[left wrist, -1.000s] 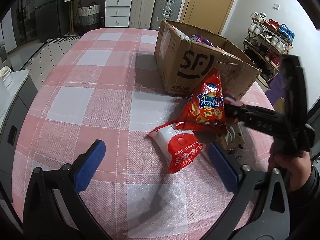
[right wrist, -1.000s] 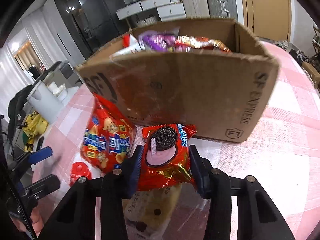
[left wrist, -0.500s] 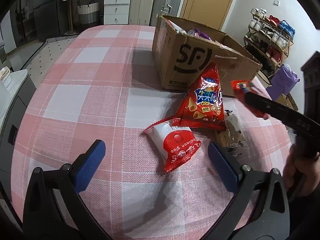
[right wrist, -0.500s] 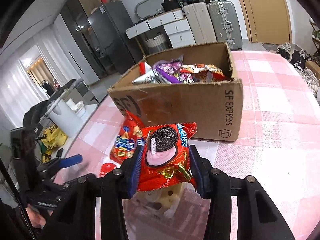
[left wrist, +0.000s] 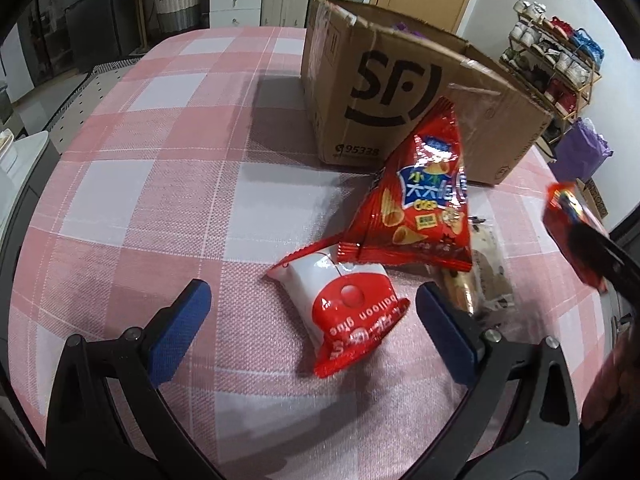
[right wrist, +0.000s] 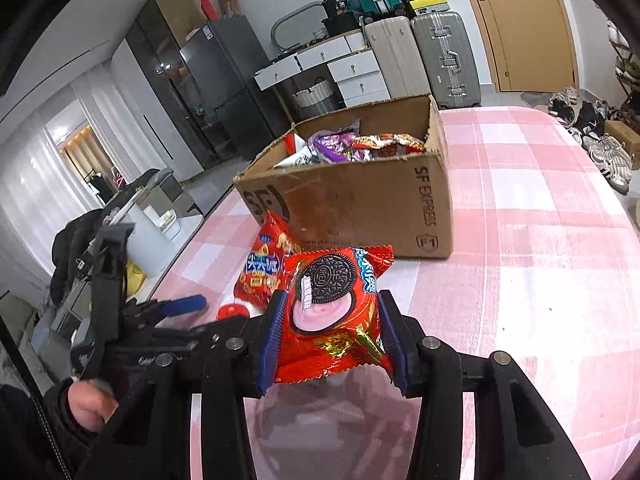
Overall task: Organize snacks
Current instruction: 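Grasp the white-red balloon-gum bag with the left gripper while the right holds the Oreo pack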
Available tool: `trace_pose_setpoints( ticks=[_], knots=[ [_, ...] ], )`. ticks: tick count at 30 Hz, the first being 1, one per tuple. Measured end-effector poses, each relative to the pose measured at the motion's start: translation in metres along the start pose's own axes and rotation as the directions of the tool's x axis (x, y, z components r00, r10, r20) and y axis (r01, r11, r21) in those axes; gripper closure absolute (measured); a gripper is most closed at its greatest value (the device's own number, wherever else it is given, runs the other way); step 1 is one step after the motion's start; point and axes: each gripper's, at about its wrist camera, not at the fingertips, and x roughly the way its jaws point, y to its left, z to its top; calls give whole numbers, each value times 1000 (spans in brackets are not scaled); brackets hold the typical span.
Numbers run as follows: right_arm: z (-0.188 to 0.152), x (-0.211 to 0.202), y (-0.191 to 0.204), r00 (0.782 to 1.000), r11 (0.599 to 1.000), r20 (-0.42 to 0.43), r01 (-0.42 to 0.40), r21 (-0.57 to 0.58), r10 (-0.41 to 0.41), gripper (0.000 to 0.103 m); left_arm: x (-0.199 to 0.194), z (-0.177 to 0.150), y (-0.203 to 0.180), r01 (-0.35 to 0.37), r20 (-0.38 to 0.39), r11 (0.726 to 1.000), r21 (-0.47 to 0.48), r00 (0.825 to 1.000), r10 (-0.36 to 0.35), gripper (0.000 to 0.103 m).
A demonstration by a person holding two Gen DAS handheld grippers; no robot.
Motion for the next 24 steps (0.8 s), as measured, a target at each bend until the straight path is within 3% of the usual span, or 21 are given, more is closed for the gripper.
trace_pose_setpoints(
  ticks=[8,10,13,15,18,24],
  knots=[
    [-12,8,4,999,999,-17,-46,25,47,58,16,4,-9,-71,-7,997,2,997,71,1],
    [-13,9,6,999,999,-19,-51,19,51,58,16,5,-9,-69,0,998,9,998,69,6],
    [-12,9,5,998,998,-14,-61,24,62,58,11,3,-11,-88,10,996,28,996,88,26],
    [-11,10,5,998,998,-12,-66,25,66,58,8,3,-11,-94,15,995,46,996,93,51],
    [-11,8,8,998,997,-1,-68,22,68,58,2,-1,-8,-74,20,993,87,997,72,63],
    [-11,3,18,998,998,13,-64,13,63,58,-12,-14,4,-48,12,991,124,999,46,63]
  ],
)
